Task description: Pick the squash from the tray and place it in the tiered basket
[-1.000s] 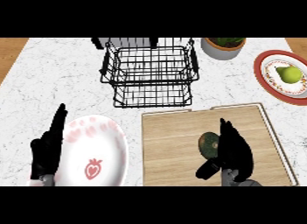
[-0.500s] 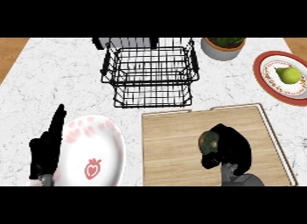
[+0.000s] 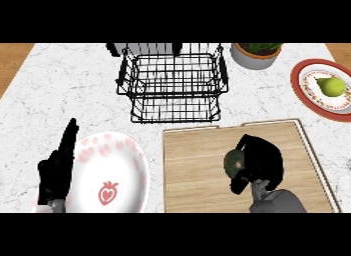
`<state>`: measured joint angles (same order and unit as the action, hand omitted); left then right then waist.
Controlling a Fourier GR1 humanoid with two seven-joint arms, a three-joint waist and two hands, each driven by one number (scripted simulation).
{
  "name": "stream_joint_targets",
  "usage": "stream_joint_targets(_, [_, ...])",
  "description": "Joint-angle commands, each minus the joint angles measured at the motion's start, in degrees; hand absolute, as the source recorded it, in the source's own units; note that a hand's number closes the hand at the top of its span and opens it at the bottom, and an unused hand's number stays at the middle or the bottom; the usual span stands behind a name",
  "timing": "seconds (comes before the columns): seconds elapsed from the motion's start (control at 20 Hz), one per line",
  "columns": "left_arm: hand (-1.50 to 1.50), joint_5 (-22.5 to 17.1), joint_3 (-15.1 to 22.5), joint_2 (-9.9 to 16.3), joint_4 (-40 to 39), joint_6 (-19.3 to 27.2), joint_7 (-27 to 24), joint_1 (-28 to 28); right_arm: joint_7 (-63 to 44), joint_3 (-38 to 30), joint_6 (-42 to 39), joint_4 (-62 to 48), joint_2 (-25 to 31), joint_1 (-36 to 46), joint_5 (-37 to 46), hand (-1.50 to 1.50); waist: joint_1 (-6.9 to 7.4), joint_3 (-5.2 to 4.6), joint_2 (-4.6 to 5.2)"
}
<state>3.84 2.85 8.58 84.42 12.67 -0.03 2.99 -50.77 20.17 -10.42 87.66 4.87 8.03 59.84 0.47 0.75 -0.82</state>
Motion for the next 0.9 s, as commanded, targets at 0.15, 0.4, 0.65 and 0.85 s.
stream_joint_targets(0.15, [0.0, -0.6, 2.87, -2.04, -1.82, -2.04, 2.94, 1.33, 24.97, 4.08, -8.62, -3.45, 11.3, 7.56, -6.01, 1.5, 1.47, -0.66, 1.37])
stream_joint_targets(0.4, [0.0, -0.87, 1.84, -1.9, -2.74, -2.06, 2.24, 2.96, 31.74, -2.94, -6.92, 0.39, 12.52, 9.22, -12.25, 1.5, -0.31, -0.76, 0.85])
stream_joint_targets(0.65, [0.0, 0.94, 2.86, -3.24, -1.93, 0.03, 1.48, 4.99, 29.78, -12.74, -6.94, 12.2, 10.84, 6.83, -22.65, 1.5, -1.78, -0.77, 0.42])
stream_joint_targets(0.85, [0.0, 0.39, 1.77, -3.25, -2.92, -0.11, 0.8, 4.13, 25.23, -18.25, -8.52, 20.61, 9.76, 13.99, -27.51, 1.5, -1.78, -0.84, 0.41])
